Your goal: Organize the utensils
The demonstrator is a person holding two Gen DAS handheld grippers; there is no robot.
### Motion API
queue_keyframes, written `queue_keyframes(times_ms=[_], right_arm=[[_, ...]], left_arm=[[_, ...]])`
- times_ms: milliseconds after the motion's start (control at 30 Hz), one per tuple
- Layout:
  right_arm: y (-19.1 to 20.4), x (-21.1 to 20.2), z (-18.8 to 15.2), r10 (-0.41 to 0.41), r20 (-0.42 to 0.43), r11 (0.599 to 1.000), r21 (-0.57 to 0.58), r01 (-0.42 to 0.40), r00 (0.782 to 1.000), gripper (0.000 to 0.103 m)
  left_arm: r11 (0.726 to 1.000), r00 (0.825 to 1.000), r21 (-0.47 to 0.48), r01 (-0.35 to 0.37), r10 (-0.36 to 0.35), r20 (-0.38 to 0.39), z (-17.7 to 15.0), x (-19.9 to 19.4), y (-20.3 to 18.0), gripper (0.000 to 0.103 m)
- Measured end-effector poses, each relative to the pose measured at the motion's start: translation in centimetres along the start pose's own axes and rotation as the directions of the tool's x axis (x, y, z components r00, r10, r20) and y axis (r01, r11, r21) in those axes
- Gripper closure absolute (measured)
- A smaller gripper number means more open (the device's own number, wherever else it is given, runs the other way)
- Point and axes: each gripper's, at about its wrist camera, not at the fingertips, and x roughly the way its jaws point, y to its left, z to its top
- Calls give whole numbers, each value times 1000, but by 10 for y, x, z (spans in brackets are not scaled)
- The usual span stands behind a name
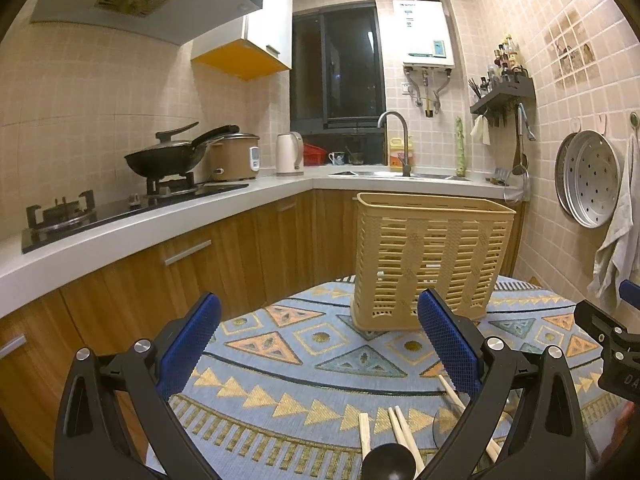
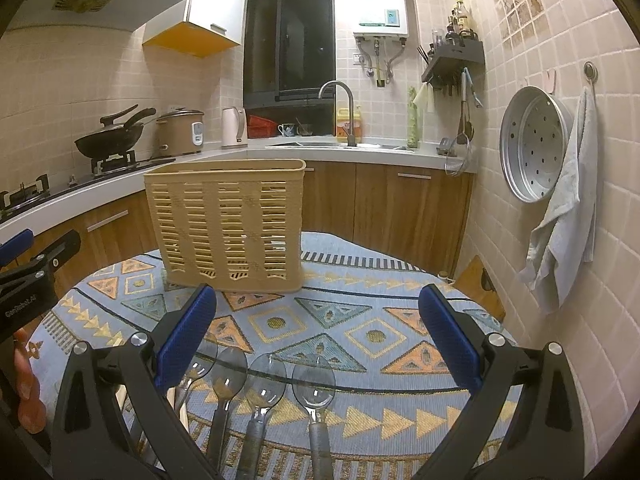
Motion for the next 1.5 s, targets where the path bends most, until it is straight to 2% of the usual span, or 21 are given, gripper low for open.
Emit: queue_keyframes(times_ms=[1500], right_arm=[[3,4,0,-6,-11,1000,-12,6,1000,6]], left_arm=[[999,999,-31,17,-18,-31,-1,4,9,8]])
